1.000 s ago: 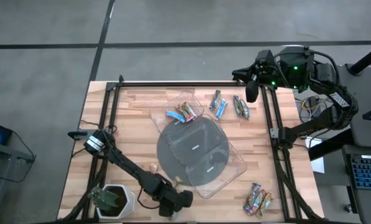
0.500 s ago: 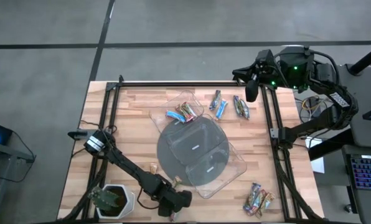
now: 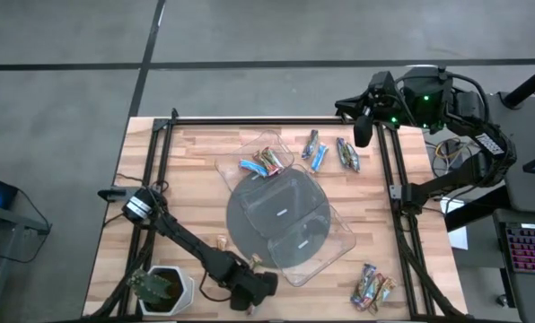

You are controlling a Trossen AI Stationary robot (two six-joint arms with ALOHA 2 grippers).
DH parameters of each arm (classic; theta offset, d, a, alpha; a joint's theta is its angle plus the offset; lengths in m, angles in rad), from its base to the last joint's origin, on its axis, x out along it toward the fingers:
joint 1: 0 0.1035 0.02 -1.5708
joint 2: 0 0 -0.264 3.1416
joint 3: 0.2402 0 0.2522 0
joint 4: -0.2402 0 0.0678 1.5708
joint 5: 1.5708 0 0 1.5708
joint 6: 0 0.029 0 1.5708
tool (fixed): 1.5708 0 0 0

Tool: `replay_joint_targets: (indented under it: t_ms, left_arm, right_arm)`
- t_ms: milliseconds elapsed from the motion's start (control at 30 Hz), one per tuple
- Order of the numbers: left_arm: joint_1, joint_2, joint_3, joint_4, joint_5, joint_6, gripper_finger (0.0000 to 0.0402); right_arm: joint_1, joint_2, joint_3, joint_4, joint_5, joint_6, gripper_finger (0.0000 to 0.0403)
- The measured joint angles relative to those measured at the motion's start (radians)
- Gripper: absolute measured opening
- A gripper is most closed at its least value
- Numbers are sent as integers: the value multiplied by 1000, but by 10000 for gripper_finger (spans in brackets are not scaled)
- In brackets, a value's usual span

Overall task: Pick and place Granola Bars by type
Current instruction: Put the red granola bar into the top transparent bin

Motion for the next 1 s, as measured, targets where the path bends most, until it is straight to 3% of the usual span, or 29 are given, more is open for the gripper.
replay_joint_targets:
  t_ms: [267,533,1000]
  left_arm:
    - [0,0,61,-107,-79,-27,95]
    - [0,-2,159,-254,-78,-86,95]
    - [20,-7,441,-446,-91,-234,94]
  right_arm:
    - [0,0,0,1,0,-16,9]
    - [0,0,0,3,0,-16,9]
    - [0,0,0,8,-1,-20,8]
